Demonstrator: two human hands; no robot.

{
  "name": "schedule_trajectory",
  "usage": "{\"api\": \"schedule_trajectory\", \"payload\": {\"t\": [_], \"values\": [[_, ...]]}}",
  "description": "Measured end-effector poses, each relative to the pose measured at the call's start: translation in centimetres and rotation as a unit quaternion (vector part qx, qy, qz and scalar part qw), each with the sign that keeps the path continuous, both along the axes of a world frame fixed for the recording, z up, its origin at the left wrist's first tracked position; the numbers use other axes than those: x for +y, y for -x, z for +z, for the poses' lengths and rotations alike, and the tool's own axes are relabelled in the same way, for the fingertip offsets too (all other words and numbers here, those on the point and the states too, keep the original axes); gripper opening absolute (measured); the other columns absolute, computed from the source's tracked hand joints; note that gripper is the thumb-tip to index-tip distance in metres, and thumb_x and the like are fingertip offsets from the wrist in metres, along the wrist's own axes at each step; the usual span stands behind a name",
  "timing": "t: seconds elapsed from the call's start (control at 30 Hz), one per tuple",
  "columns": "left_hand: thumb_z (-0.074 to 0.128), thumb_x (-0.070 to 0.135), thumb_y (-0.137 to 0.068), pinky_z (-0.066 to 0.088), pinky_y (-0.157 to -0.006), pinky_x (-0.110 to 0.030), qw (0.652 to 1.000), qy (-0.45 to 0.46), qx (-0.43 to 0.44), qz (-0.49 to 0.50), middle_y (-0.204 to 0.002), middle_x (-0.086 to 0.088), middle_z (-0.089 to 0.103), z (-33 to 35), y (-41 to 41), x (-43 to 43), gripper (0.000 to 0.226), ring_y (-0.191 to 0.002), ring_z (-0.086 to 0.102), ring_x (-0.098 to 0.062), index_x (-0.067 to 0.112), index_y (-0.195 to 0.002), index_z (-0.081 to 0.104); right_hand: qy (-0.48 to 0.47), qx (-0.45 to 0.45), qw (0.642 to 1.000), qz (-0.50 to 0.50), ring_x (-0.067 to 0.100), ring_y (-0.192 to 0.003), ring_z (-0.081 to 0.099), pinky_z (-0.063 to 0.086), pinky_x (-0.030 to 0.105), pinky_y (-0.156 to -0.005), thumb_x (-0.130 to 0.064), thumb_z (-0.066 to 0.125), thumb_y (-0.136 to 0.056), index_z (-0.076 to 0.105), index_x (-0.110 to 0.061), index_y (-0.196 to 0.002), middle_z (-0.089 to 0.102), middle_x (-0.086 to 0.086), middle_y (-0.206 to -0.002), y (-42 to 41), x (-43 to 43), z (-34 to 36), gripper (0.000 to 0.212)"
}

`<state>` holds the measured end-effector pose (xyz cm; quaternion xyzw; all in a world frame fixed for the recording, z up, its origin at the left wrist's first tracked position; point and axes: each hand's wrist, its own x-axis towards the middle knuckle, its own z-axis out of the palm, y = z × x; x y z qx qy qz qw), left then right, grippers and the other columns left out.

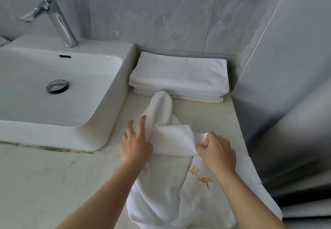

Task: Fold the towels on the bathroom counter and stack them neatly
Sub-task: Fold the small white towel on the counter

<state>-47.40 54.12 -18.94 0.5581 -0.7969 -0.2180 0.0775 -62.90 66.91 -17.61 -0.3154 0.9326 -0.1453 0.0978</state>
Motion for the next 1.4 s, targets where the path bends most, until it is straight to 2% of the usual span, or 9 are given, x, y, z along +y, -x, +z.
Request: {"api": "schedule_trajectory", "payload": {"t": [0.1,0.23,0.33,0.43,0.63,0.8,0.9,1.17,1.4], "values": [[0.044,0.006,-0.082,0.016,-0.112,-0.038,0.984,0.101,-0.068,-0.127,-0.157,0.003,-0.008,0.2,0.6,0.1,0.084,-0.143,0.002,-0.025,0.043,-0.146,0.003,-0.034,0.042,0.998,0.020,0.026,-0.119,0.037,0.036,0.036,-0.091,-0.033,0.061,-0.080,0.043,-0.023,-0.123,0.037,0.003,-0.131,0.3,0.0,-0.2,0.048],[0.022,0.022,-0.088,0.020,-0.108,-0.031,0.970,0.065,-0.091,-0.216,-0.149,0.012,0.025,-0.8,1.1,0.6,0.058,-0.141,0.013,-0.015,0.041,-0.143,0.023,-0.037,-0.109,0.991,0.065,0.027,-0.121,0.040,0.041,0.035,-0.088,-0.026,0.060,-0.081,0.026,-0.028,-0.143,0.040,0.003,-0.136,1.1,0.1,-0.5,0.070],[0.016,0.027,-0.076,0.021,-0.106,-0.030,0.975,0.081,-0.074,-0.195,-0.141,0.016,0.034,-1.9,1.2,0.9,0.066,-0.139,0.018,-0.015,0.042,-0.138,0.033,0.007,-0.198,0.979,0.053,0.020,-0.092,0.057,0.044,0.031,-0.070,-0.020,0.060,-0.076,0.054,-0.023,-0.110,0.059,-0.002,-0.103,1.6,0.2,-1.0,0.035],[0.011,0.032,-0.074,0.023,-0.107,-0.032,0.975,0.097,-0.060,-0.189,-0.139,0.013,0.040,-2.5,1.2,0.8,0.069,-0.138,0.023,-0.019,0.037,-0.137,0.039,0.140,-0.127,0.982,0.030,0.022,-0.070,0.049,0.032,0.028,-0.053,-0.007,0.059,-0.074,0.044,-0.020,-0.064,0.050,-0.002,-0.076,1.6,0.2,-1.4,0.022],[-0.005,0.043,-0.066,0.020,-0.111,-0.033,0.984,0.099,-0.059,-0.137,-0.144,0.013,0.034,-2.8,0.8,0.8,0.084,-0.140,0.020,-0.020,0.034,-0.143,0.029,0.466,0.144,0.863,0.133,0.016,-0.079,0.046,0.037,0.021,-0.067,-0.010,0.050,-0.073,0.042,-0.021,-0.074,0.054,0.002,-0.080,0.2,0.2,0.1,0.013],[0.004,0.039,-0.074,0.018,-0.112,-0.032,0.987,0.086,-0.077,-0.113,-0.146,0.014,0.031,-2.8,-0.3,0.0,0.073,-0.141,0.016,-0.019,0.036,-0.143,0.027,0.170,-0.115,0.979,0.001,0.023,-0.059,0.041,0.030,0.031,-0.052,-0.017,0.050,-0.077,0.035,-0.017,-0.067,0.045,0.001,-0.060,1.8,1.2,0.3,0.019],[0.011,0.035,-0.073,0.017,-0.112,-0.031,0.988,0.065,-0.077,-0.115,-0.146,0.014,0.033,-2.2,-0.8,-0.6,0.071,-0.141,0.018,-0.019,0.037,-0.141,0.033,-0.045,-0.159,0.986,-0.019,0.019,-0.060,0.039,0.028,0.030,-0.055,-0.021,0.046,-0.084,0.036,-0.016,-0.067,0.044,0.001,-0.065,3.5,2.2,0.0,0.020],[0.059,0.028,-0.088,0.046,-0.082,-0.031,0.970,-0.112,0.196,0.091,-0.108,-0.007,0.061,0.8,1.3,-3.2,0.018,-0.098,0.058,-0.024,0.017,-0.100,0.067,0.050,-0.187,0.981,-0.001,0.028,-0.120,0.044,0.039,0.037,-0.092,-0.045,0.054,-0.088,0.038,-0.017,-0.134,0.043,0.007,-0.134,3.3,-1.6,0.6,0.056],[0.069,0.034,-0.080,0.026,-0.107,-0.040,0.977,-0.090,0.134,0.142,-0.147,-0.005,0.017,1.1,3.2,-5.1,0.072,-0.134,0.019,-0.030,0.031,-0.140,0.030,0.040,-0.147,0.988,0.018,0.033,-0.130,0.030,0.045,0.052,-0.094,-0.042,0.059,-0.083,0.010,-0.035,-0.146,0.013,-0.001,-0.154,4.4,-6.8,-0.4,0.080]]}}
